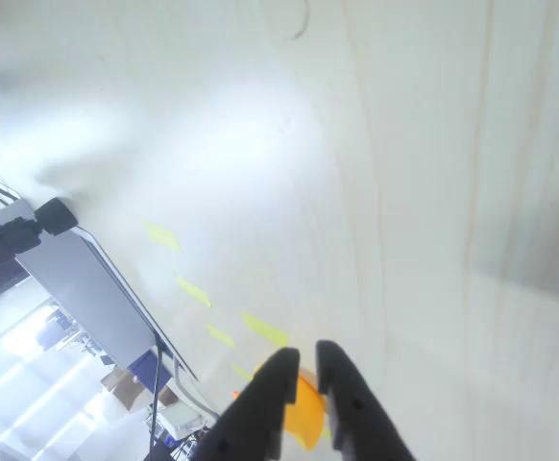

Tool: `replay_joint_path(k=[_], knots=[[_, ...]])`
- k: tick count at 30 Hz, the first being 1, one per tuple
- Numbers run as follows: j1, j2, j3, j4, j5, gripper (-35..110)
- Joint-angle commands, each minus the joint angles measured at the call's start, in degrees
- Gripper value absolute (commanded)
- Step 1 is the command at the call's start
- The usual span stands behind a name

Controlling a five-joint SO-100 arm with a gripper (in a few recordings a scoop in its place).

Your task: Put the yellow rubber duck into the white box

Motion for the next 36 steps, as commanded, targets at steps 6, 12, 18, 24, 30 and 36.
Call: replay_joint_path(k=[6,12,18,24,30,36], knots=[[0.4,2.9,0.7,0.5,0.9,0],[-0.2,2.9,0.7,0.5,0.6,0],[0.8,2.7,0.0,0.1,-3.2,0],[2.1,0.2,-4.4,-3.3,-5.2,0],[0.6,-6.4,-15.2,-1.3,-7.5,0],[-2.2,-20.1,-31.5,-0.4,-13.3,0]])
